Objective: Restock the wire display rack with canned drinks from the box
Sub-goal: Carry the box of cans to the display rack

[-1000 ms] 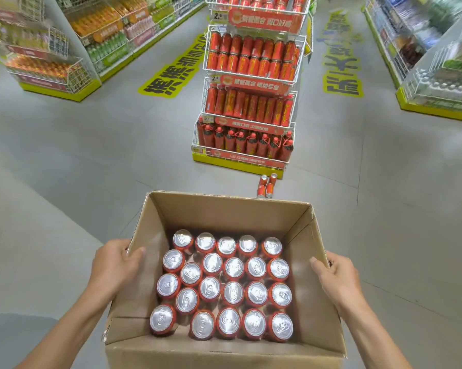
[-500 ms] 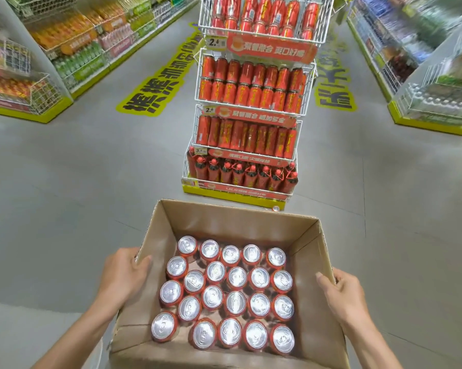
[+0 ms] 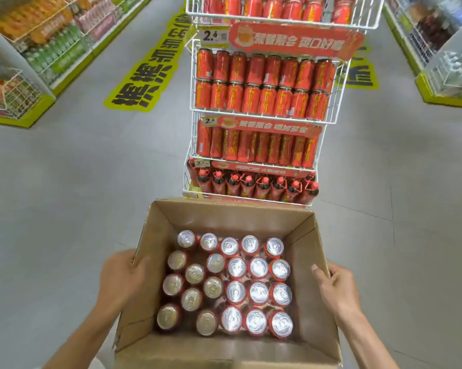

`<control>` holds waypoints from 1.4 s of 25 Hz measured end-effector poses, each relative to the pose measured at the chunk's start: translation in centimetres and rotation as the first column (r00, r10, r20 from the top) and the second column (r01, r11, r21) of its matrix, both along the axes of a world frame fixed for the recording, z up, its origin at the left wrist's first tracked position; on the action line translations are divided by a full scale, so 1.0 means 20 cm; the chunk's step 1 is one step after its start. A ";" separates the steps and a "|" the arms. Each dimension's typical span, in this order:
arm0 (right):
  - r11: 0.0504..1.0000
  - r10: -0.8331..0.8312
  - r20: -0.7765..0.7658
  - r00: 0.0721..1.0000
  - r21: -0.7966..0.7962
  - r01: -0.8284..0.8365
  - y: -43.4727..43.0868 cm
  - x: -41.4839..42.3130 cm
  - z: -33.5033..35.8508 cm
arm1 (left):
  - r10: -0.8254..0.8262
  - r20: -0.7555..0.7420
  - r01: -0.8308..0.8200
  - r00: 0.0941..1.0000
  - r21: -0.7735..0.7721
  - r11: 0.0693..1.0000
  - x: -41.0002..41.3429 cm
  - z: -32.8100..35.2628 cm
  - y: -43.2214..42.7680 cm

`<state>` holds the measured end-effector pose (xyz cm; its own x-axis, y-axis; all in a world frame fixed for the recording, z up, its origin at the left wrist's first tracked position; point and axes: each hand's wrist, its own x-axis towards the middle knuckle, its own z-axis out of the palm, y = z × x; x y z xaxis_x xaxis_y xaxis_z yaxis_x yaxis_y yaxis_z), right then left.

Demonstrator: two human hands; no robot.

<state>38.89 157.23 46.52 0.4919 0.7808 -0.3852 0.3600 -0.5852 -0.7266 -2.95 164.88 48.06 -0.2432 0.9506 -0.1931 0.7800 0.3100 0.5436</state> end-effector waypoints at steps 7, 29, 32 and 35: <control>0.999 -0.029 0.000 1.000 -0.012 0.029 0.61 -0.02 -0.33 | 0.019 -0.007 -0.020 1.000 -0.074 0.997 -0.01 -0.45 0.61; 0.979 -0.194 -0.041 0.980 -0.064 0.191 1.26 0.01 -2.89 | -0.070 0.014 0.070 0.997 -0.071 0.995 0.10 -2.97 1.48; 0.980 -0.193 -0.034 0.981 -0.050 0.191 1.33 0.01 -3.09 | -0.063 0.034 0.067 0.997 -0.103 0.992 0.12 -3.12 1.53; 0.989 -0.143 -0.028 0.989 -0.053 0.141 1.45 0.06 -3.19 | -0.066 0.049 0.069 0.997 -0.067 0.995 0.15 -3.18 1.61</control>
